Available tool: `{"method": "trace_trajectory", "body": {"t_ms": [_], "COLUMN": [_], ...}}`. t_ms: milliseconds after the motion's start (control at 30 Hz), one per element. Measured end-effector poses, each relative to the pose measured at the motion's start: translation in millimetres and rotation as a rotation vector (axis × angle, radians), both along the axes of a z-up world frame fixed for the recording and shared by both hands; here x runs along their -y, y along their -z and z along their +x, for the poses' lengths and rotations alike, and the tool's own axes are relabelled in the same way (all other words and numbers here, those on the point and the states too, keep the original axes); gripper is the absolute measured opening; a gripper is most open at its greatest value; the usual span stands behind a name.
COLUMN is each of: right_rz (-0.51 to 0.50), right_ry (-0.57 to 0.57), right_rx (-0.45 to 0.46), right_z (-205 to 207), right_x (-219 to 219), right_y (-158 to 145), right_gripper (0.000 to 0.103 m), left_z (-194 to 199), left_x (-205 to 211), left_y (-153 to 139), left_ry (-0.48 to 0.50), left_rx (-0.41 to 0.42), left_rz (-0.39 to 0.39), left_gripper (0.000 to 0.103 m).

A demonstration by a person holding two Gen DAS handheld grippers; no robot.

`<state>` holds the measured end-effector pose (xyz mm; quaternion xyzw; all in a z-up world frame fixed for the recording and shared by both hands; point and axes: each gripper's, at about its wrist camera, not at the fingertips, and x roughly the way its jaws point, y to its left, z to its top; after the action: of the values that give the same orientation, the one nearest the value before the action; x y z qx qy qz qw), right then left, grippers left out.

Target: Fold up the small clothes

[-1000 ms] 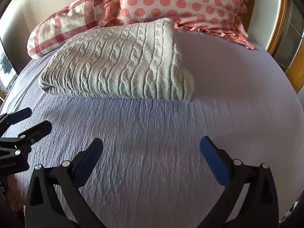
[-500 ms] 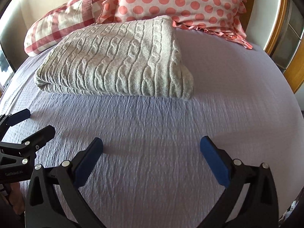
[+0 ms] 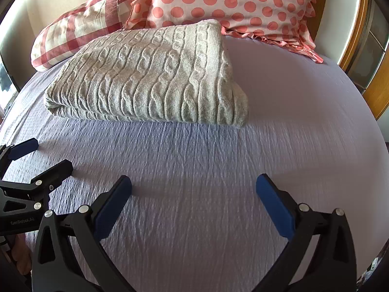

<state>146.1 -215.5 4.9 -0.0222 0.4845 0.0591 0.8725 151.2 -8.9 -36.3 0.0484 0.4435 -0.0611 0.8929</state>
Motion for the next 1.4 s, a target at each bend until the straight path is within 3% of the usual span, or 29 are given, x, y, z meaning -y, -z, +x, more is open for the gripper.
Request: {"method": "trace_trajectory", "body": {"t_ms": [433, 667, 1400], "right_rz": [-0.001, -0.002, -0.005], "right_ry": [-0.031, 0.003, 0.004], "right_rx": [-0.004, -0.002, -0.002], "right_z": [2, 1, 1], "right_x": [1, 1, 0], "right_y": [0, 0, 0], "right_gripper": [0.102, 0.102, 0.102], "left_z": [0, 1, -2], "left_x": [0, -13, -10], "left_y": [0, -1, -3], "left_ry": [-0.001, -0.09, -0.092], "left_rx": [-0.001, 0.002, 0.005], "left_rz": [0.001, -0.008, -0.003], "left_gripper": [0.101, 0.101, 0.101]}}
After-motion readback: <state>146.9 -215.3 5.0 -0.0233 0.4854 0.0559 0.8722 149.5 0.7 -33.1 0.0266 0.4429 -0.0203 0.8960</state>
